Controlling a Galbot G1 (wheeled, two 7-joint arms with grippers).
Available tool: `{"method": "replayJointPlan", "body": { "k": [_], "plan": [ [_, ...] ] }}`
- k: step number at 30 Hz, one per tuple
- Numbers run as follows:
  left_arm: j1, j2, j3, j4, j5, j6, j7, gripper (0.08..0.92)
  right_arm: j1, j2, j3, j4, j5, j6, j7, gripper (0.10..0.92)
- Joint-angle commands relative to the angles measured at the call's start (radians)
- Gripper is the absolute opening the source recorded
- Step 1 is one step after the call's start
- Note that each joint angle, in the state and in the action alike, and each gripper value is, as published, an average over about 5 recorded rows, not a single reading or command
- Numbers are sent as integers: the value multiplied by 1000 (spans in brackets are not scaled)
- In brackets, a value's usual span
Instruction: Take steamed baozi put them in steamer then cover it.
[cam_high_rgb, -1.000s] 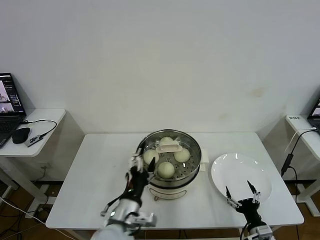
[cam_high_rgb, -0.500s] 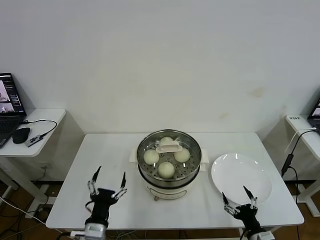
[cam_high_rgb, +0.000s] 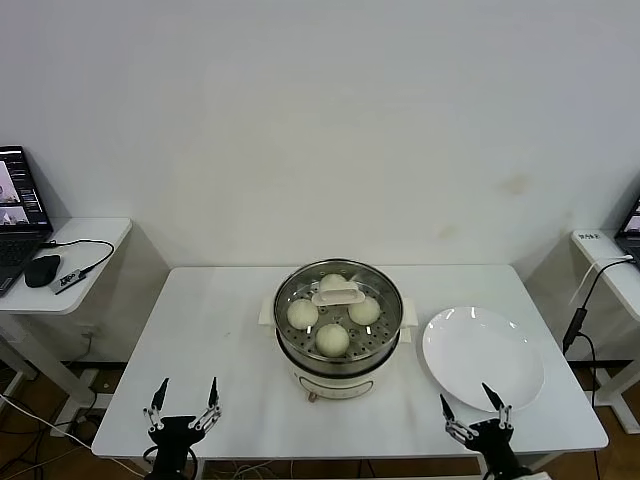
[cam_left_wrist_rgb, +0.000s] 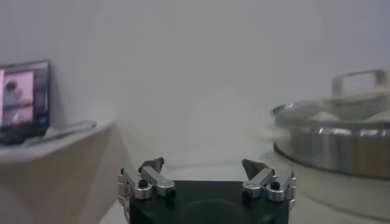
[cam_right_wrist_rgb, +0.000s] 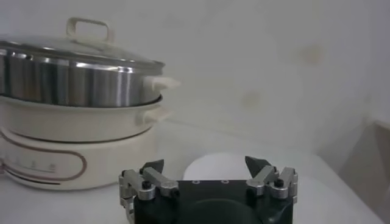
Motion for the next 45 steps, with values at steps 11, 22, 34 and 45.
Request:
{"method": "replayJointPlan", "body": {
  "k": [11, 22, 34, 45],
  "plan": [
    [12, -20, -33, 18, -19, 3, 28, 823, -12, -17, -64, 1, 12, 4, 14, 823],
    [-4, -27, -22, 26, 16, -16, 42, 823, -10, -9, -74, -2, -2, 9, 8, 823],
    [7, -26, -20, 17, 39, 14, 44, 823, -12, -10, -73, 2, -3, 12, 2, 823],
    [18, -29, -15, 17, 47, 13, 49, 823, -13, -9, -73, 3, -6, 16, -1, 823]
  ]
}}
